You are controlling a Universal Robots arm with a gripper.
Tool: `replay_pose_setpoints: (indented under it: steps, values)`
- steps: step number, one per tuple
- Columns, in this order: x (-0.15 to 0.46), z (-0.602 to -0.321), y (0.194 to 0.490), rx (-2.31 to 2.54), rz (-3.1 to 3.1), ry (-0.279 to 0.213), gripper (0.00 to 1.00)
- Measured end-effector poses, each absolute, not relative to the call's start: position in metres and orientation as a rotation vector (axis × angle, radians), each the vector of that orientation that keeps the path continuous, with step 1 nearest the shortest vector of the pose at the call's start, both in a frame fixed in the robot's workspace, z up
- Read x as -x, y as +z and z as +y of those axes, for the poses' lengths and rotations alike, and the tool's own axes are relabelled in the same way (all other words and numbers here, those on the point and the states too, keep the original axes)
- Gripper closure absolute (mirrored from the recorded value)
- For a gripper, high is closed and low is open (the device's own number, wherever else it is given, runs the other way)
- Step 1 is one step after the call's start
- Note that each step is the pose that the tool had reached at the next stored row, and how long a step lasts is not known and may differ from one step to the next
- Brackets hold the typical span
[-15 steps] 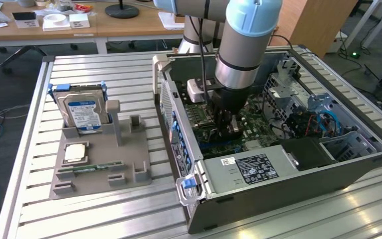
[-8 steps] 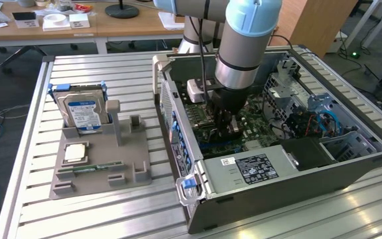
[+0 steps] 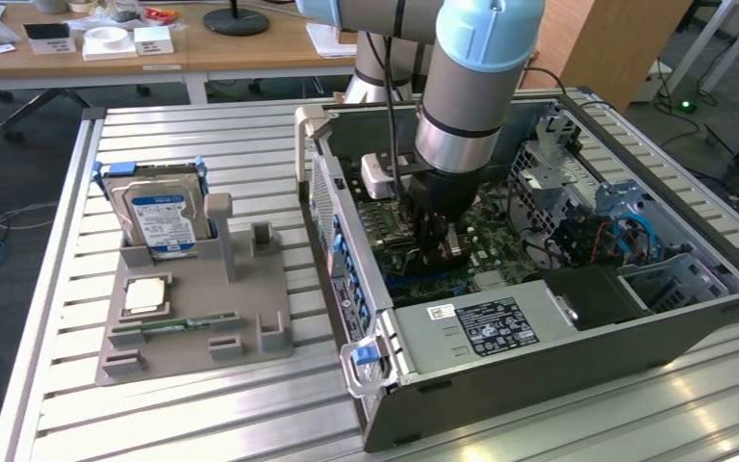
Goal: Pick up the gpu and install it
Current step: 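Insert the gpu into the slot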
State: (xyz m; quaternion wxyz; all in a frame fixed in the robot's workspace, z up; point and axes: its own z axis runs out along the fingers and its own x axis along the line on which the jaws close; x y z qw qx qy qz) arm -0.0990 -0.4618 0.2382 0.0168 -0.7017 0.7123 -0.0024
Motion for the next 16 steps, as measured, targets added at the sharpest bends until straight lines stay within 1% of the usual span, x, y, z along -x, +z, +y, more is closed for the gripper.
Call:
replay_pose_setpoints:
  steps: [6, 7, 8, 9, 16]
  values:
    - [0.0992, -0.4619, 0.2380, 2.181, 2.214, -0.007, 0.73]
    - [0.0992, -0.4618, 0.2380, 2.181, 2.214, -0.007, 0.67]
    - [0.0992, -0.4618, 0.2381, 2.181, 2.214, -0.007, 0.67]
    - [0.0991, -0.4618, 0.2382, 2.181, 2.214, -0.007, 0.61]
    - [0.0990, -0.4618, 0.2397, 2.181, 2.214, -0.007, 0.61]
